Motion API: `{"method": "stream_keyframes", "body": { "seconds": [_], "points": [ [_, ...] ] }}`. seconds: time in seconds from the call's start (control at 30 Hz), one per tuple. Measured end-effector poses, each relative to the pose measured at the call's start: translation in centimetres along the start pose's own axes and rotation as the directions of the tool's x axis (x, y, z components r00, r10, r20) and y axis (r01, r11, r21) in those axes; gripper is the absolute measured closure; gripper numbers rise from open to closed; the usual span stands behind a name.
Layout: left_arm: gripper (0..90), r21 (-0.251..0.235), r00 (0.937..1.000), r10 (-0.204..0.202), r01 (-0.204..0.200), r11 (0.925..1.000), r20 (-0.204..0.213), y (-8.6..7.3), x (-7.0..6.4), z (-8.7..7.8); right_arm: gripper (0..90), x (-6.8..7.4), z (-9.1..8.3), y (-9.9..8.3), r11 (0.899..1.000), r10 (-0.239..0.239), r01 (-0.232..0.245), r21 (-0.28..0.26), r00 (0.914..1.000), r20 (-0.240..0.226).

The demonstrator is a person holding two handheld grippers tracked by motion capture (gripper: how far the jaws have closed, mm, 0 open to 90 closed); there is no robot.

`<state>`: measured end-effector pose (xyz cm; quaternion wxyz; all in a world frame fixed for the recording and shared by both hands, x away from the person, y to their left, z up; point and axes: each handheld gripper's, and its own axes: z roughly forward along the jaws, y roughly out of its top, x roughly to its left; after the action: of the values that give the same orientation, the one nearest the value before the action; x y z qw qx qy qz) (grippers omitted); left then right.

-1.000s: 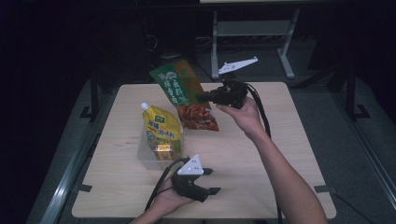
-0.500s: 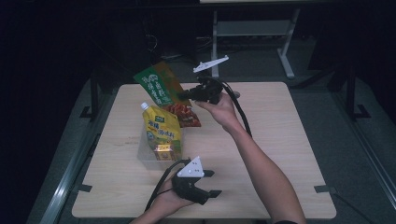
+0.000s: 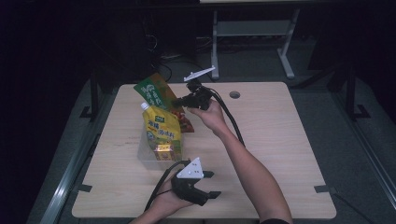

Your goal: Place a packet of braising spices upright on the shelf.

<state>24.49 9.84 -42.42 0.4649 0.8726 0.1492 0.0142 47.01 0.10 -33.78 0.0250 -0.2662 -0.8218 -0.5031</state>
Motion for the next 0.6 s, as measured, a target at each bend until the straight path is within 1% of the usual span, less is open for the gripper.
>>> {"method": "stream_keyframes", "body": {
  "seconds": [0.13, 0.2, 0.3, 0.33, 0.4, 0.47, 0.5, 0.53, 0.6],
  "points": [
    [32.5, -0.002, 1.0000, -0.002, 0.002, 1.0000, 0.000, 0.01, -0.01, -0.04, 90.0, -0.27, 0.08, -0.42, 1.000, 0.013, -0.013, -0.017, 0.9999, -0.009],
    [32.5, -0.002, 1.0000, -0.001, 0.001, 1.0000, 0.001, 0.01, -0.01, -0.03, 90.0, -0.32, -0.02, -0.48, 1.000, 0.006, -0.006, -0.018, 1.0000, -0.003],
    [32.5, -0.001, 1.0000, -0.003, 0.003, 1.0000, 0.003, 0.01, 0.02, 0.02, 90.0, -0.38, -0.25, -0.77, 1.000, 0.010, -0.010, -0.019, 0.9998, -0.016],
    [32.5, -0.001, 1.0000, -0.005, 0.005, 1.0000, 0.002, 0.01, 0.04, 0.00, 90.0, -0.41, -0.37, -0.91, 1.000, 0.000, 0.000, -0.016, 0.9999, -0.012],
    [32.5, -0.004, 1.0000, -0.008, 0.008, 1.0000, -0.002, 0.02, 0.11, -0.05, 89.8, -0.35, -0.51, -1.00, 1.000, 0.006, -0.006, -0.013, 0.9999, -0.009],
    [32.5, -0.011, 0.9999, -0.010, 0.010, 0.9999, -0.006, 0.04, 0.17, -0.20, 89.8, -0.21, -0.62, -1.03, 1.000, -0.010, 0.010, 0.002, 0.9999, 0.005],
    [32.6, -0.011, 0.9999, -0.010, 0.010, 0.9999, -0.006, 0.04, 0.17, -0.20, 89.8, -0.21, -0.62, -1.03, 1.000, -0.010, 0.010, 0.002, 0.9999, 0.005],
    [32.6, -0.013, 0.9999, -0.013, 0.013, 0.9998, -0.007, 0.05, 0.16, -0.24, 89.7, -0.10, -0.67, -0.97, 1.000, -0.021, 0.021, 0.015, 0.9998, 0.006],
    [32.6, -0.011, 0.9999, -0.010, 0.010, 0.9999, -0.008, 0.07, 0.18, -0.23, 89.7, 0.14, -0.72, -0.84, 0.999, -0.024, 0.024, 0.029, 0.9995, 0.022]
  ]
}}
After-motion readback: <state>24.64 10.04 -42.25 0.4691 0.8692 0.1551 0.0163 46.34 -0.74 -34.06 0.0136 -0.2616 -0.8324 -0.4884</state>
